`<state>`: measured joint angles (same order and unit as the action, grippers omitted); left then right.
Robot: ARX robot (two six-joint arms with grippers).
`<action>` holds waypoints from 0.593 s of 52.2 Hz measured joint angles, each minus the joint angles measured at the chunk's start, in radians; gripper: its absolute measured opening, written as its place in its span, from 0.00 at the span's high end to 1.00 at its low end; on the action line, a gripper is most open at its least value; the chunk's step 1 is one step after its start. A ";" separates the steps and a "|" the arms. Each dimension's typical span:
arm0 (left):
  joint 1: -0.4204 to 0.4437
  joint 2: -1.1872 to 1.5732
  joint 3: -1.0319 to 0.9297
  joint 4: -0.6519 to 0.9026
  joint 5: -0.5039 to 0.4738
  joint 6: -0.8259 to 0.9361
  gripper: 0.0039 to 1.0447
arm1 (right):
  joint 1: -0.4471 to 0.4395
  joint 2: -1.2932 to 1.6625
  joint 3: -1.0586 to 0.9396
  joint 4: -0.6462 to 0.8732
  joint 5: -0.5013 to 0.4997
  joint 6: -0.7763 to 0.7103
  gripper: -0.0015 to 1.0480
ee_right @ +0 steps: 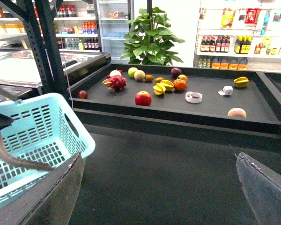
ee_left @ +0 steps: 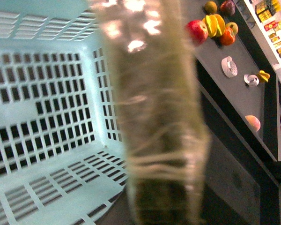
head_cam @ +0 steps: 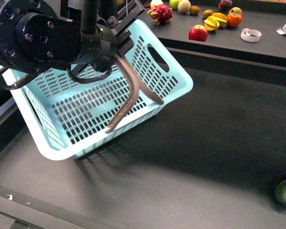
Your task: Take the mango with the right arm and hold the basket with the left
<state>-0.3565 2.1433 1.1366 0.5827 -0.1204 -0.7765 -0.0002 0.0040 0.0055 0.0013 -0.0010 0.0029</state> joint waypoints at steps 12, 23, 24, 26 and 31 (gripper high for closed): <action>-0.003 -0.157 -0.202 0.092 0.055 0.047 0.93 | 0.000 0.000 0.000 0.000 0.000 0.000 0.08; -0.035 -0.318 -0.382 0.200 0.128 0.185 0.93 | 0.000 0.000 0.000 0.000 0.000 0.000 0.08; -0.040 -0.334 -0.399 0.213 0.143 0.200 0.93 | 0.000 0.000 0.000 0.000 0.000 0.000 0.08; -0.051 -0.364 -0.431 0.231 0.165 0.231 0.93 | 0.000 0.000 0.000 0.000 0.000 0.000 0.08; -0.075 -0.410 -0.483 0.257 0.210 0.277 0.93 | 0.000 0.000 0.000 0.000 0.000 0.000 0.08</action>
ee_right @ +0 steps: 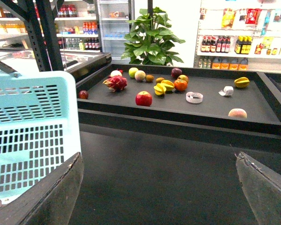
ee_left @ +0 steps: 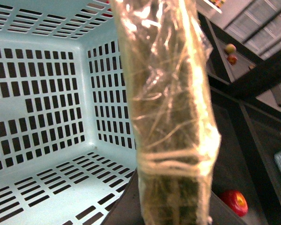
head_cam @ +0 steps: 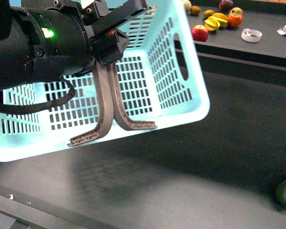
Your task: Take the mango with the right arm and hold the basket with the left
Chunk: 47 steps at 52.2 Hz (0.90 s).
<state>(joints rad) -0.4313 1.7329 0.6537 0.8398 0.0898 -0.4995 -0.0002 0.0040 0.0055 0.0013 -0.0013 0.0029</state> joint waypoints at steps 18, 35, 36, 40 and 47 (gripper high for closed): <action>-0.114 -0.071 -0.080 0.038 0.065 0.151 0.93 | 0.000 0.000 0.000 0.000 0.000 0.000 0.08; -0.173 -0.046 -0.079 0.110 0.078 0.181 0.93 | 0.000 0.000 0.000 0.000 0.000 0.000 0.08; -0.175 -0.044 -0.078 0.110 0.079 0.181 0.93 | 0.000 0.000 0.000 0.000 0.000 0.000 0.08; -0.184 -0.032 -0.074 0.110 0.093 0.187 0.93 | 0.000 0.000 0.000 0.000 0.000 0.000 0.08; -0.193 -0.012 -0.074 0.130 0.108 0.190 0.93 | 0.000 0.000 0.000 0.000 0.000 0.000 0.08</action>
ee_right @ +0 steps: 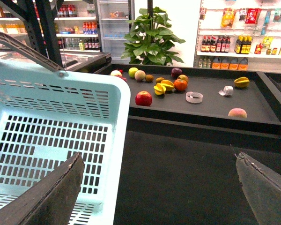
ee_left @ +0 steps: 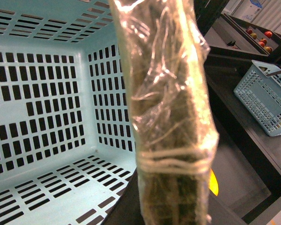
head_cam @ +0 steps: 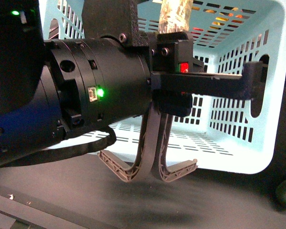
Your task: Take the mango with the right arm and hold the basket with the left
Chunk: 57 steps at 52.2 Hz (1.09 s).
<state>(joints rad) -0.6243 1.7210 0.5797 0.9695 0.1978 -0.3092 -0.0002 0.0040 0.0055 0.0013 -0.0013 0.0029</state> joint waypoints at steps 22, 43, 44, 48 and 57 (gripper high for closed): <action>-0.004 0.005 0.000 0.026 0.024 0.002 0.93 | 0.000 0.000 0.000 0.000 0.000 0.000 0.08; -0.004 0.005 0.000 0.026 0.024 0.002 0.93 | 0.000 0.000 0.000 0.000 0.000 0.000 0.08; -0.004 0.005 0.000 0.026 0.024 0.002 0.93 | 0.000 0.000 0.000 0.000 0.000 0.000 0.08; -0.005 0.005 0.000 0.026 0.024 0.002 0.93 | 0.000 0.000 0.000 0.000 0.000 0.000 0.08; -0.004 0.005 0.000 0.026 0.024 0.002 0.93 | 0.000 0.000 0.000 0.000 0.000 0.000 0.08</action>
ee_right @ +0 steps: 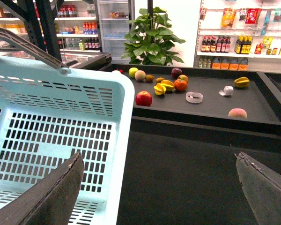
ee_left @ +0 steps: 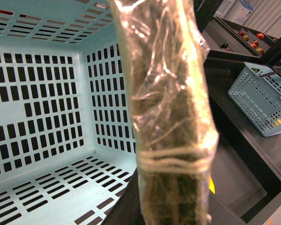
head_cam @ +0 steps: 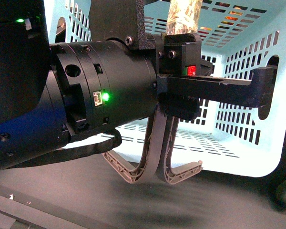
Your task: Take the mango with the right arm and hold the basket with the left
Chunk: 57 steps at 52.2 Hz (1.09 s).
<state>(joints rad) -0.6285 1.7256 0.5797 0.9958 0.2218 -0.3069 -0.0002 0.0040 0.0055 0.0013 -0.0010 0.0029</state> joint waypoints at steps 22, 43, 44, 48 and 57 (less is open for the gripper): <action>0.000 0.000 0.000 0.000 0.003 0.000 0.93 | -0.012 0.349 0.000 0.313 0.470 -0.077 0.08; 0.000 0.000 0.000 0.000 0.005 0.000 0.93 | -0.296 1.269 0.098 0.821 0.189 -0.085 0.08; 0.000 0.000 0.000 0.000 0.005 0.000 0.93 | -0.304 1.311 0.103 0.840 0.188 -0.085 0.08; 0.000 0.000 0.000 0.000 0.005 0.000 0.93 | -0.330 1.483 0.118 0.946 0.177 -0.097 0.08; 0.000 0.000 0.000 0.000 0.006 0.000 0.93 | -0.365 1.834 0.177 1.113 0.134 -0.125 0.08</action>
<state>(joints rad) -0.6289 1.7256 0.5793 0.9958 0.2279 -0.3065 -0.3653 1.8378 0.1822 1.1141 0.1326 -0.1219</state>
